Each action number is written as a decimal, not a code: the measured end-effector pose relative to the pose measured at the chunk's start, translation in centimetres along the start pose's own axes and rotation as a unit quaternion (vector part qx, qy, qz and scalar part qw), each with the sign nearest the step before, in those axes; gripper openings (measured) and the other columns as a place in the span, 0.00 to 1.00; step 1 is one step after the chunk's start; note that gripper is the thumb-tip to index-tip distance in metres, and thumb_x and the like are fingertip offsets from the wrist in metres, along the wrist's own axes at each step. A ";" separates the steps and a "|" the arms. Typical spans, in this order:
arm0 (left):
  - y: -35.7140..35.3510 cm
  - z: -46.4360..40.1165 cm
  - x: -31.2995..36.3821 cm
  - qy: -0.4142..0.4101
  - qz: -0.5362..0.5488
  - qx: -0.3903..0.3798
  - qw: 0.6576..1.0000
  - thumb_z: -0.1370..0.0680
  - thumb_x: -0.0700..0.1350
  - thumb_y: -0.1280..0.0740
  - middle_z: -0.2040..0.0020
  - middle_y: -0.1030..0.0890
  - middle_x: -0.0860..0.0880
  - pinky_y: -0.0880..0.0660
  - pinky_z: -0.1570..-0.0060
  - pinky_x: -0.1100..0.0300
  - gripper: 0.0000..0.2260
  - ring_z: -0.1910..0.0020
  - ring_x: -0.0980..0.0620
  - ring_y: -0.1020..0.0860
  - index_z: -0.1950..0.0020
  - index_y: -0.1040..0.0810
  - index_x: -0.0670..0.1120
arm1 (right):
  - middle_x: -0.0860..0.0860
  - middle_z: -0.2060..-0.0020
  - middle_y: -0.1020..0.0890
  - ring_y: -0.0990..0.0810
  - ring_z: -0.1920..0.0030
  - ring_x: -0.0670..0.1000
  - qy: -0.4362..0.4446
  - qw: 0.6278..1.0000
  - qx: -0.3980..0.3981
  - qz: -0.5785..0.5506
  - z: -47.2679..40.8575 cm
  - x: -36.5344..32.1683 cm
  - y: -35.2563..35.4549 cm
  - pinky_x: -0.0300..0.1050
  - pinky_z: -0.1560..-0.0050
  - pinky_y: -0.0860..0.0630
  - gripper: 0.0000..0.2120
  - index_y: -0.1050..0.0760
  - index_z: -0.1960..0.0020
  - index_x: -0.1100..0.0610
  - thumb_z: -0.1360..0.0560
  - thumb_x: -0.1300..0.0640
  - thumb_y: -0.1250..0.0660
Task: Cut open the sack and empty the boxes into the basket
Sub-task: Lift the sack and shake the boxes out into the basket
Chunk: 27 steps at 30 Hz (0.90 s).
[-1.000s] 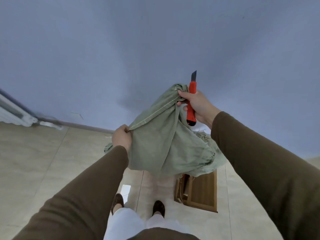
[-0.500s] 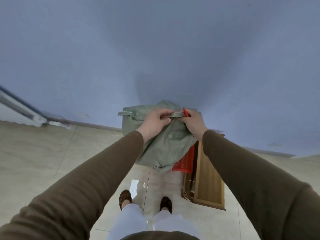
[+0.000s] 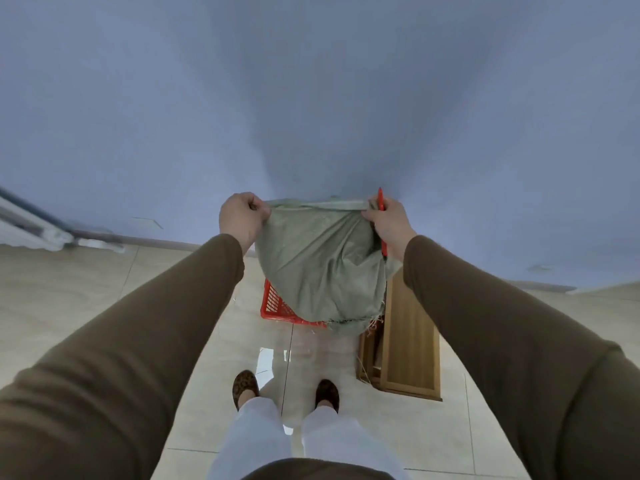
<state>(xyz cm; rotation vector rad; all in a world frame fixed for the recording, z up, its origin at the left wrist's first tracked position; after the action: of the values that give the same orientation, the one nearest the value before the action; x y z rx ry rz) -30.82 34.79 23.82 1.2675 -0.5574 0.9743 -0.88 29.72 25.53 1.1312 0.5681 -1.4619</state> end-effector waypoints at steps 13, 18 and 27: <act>-3.3 1.1 6.0 -0.094 -0.045 -0.023 0.994 0.22 0.40 0.34 0.52 0.17 0.44 0.22 0.45 0.51 0.05 0.51 0.43 0.19 0.53 0.18 0.45 | 0.48 0.52 0.23 0.24 0.51 0.50 0.103 0.980 0.044 0.166 -1.2 -1.4 2.9 0.46 0.46 0.29 0.11 0.29 0.54 0.45 0.21 0.59 0.32; -2.5 -0.4 9.0 -0.077 0.071 -0.016 0.994 0.21 0.39 0.36 0.55 0.20 0.45 0.19 0.47 0.43 0.07 0.56 0.47 0.22 0.57 0.23 0.48 | 0.56 0.45 0.19 0.21 0.45 0.55 0.108 0.980 0.062 0.155 -1.5 -2.6 3.9 0.49 0.40 0.25 0.12 0.22 0.39 0.60 0.22 0.62 0.33; -1.5 0.1 11.1 -0.091 0.089 0.027 0.991 0.21 0.39 0.36 0.58 0.23 0.49 0.22 0.54 0.49 0.09 0.59 0.48 0.25 0.59 0.27 0.50 | 0.48 0.47 0.20 0.20 0.45 0.51 0.151 0.977 0.084 0.124 -1.1 -4.8 5.2 0.45 0.41 0.26 0.15 0.22 0.37 0.55 0.23 0.62 0.31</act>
<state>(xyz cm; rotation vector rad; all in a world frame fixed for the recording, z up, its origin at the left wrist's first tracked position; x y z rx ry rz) -23.89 37.93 32.03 1.3813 -0.8017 1.0322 3.83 31.68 30.51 1.5168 0.4971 -1.1455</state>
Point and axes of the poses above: each hand's wrist, its own z-axis away from the middle knuckle, its own y-axis out of the back of the hand, x = y × z, the point moved 5 cm from there along -z, towards the middle knuckle
